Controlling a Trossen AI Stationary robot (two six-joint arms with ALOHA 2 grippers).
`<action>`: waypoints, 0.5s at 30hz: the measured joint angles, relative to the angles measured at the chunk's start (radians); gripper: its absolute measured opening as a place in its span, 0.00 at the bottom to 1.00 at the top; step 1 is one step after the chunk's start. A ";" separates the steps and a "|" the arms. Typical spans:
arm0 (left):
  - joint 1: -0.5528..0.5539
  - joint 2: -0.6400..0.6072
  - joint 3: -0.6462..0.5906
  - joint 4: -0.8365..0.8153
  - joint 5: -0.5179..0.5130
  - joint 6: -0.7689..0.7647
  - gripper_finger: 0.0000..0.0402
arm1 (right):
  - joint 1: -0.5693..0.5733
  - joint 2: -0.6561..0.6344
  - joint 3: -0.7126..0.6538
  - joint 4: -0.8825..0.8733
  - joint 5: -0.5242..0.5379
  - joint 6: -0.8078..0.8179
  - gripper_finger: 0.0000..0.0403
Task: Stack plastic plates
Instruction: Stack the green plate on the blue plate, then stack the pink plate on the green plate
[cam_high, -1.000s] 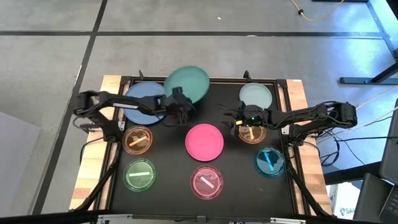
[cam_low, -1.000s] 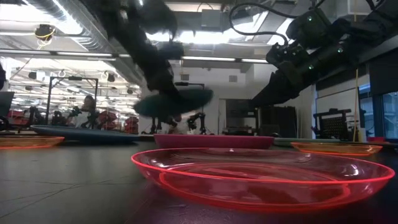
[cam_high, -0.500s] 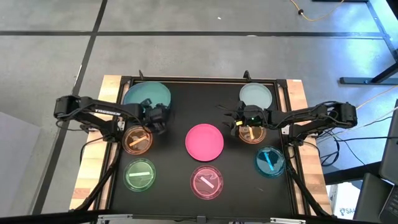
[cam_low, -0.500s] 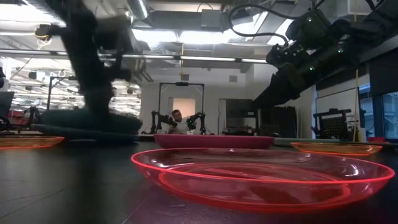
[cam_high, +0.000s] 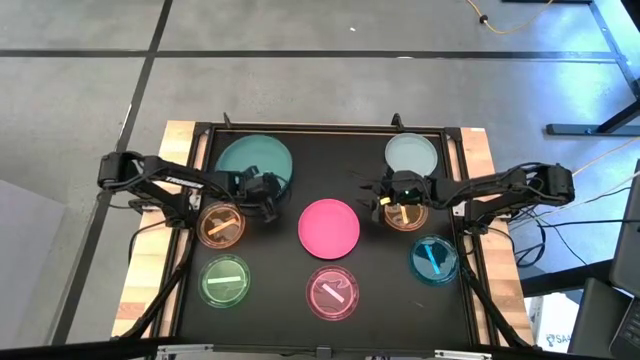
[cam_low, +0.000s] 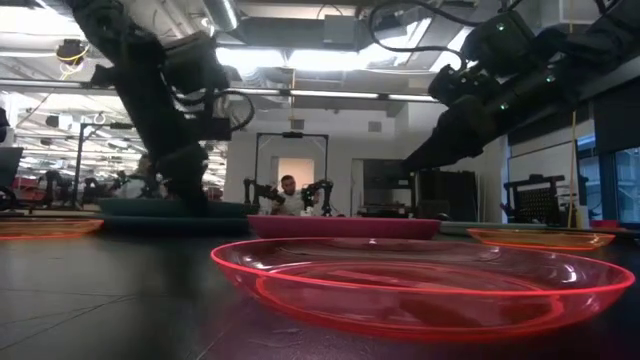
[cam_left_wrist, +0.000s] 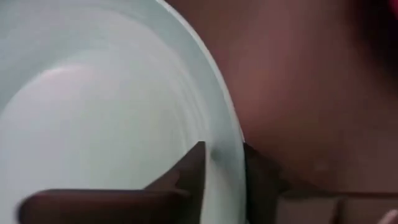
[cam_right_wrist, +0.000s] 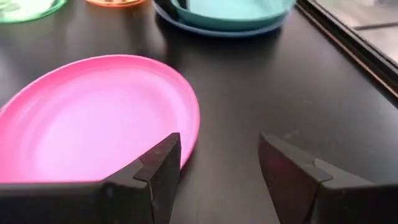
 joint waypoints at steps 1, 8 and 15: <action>0.000 -0.008 0.011 0.000 0.030 -0.004 0.27 | 0.010 0.000 0.000 0.000 -0.002 -0.014 0.51; -0.104 -0.048 0.127 0.042 0.058 -0.056 0.38 | 0.058 0.000 0.000 -0.010 -0.009 -0.048 0.51; -0.320 -0.021 0.099 0.342 -0.046 -0.098 0.37 | 0.068 0.000 0.000 -0.024 -0.012 -0.019 0.51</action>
